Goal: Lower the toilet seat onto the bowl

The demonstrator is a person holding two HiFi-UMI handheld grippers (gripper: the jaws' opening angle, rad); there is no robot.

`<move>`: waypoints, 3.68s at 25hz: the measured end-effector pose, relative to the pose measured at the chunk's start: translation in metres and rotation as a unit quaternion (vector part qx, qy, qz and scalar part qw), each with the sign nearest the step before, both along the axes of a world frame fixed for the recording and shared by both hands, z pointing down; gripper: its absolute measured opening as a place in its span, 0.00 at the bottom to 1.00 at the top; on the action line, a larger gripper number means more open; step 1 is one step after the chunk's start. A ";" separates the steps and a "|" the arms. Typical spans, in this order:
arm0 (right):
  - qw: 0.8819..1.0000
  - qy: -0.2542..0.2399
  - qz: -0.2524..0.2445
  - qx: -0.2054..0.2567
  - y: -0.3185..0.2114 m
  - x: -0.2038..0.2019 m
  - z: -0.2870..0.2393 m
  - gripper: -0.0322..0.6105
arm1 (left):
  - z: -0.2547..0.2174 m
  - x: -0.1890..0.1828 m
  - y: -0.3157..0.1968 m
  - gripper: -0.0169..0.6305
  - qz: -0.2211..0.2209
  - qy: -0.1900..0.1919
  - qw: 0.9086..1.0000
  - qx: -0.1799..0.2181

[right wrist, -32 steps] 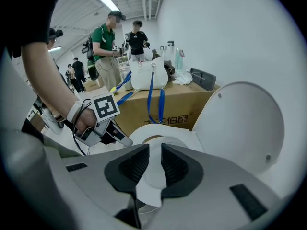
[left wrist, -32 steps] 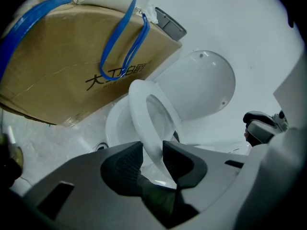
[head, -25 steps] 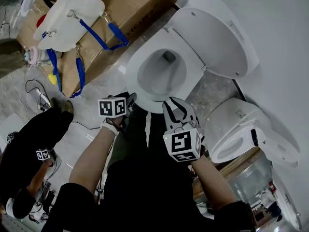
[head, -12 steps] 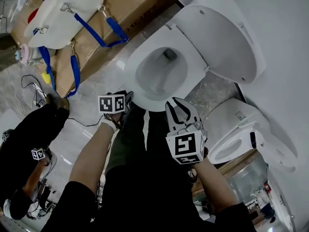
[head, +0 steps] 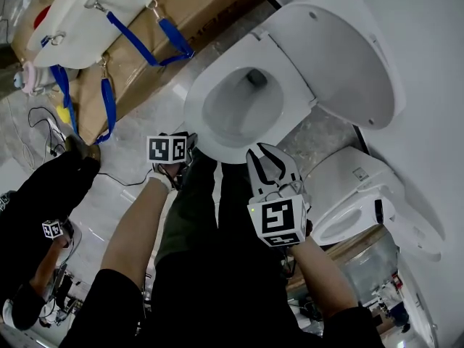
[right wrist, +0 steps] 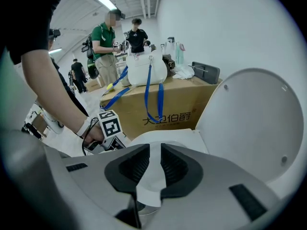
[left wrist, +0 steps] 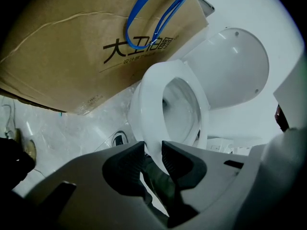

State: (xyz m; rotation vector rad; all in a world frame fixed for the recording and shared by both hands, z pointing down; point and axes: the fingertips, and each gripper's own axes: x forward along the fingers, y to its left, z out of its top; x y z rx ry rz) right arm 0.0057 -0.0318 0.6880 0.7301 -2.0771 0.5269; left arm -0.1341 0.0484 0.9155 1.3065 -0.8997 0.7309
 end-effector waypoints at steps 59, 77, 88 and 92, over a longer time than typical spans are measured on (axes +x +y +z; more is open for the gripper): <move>0.893 -0.272 0.109 0.342 -0.024 0.016 -0.450 0.10 | -0.677 0.135 -0.101 0.05 0.127 0.106 0.738 0.655; 0.892 -0.270 0.097 0.350 -0.019 0.016 -0.453 0.10 | -0.680 0.132 -0.095 0.06 0.193 0.017 0.698 0.689; 0.892 -0.273 0.102 0.346 -0.014 0.022 -0.448 0.10 | -0.683 0.136 -0.096 0.06 0.134 0.042 0.712 0.688; 0.892 -0.275 0.103 0.344 -0.013 0.024 -0.447 0.10 | -0.680 0.139 -0.095 0.06 0.141 0.041 0.713 0.686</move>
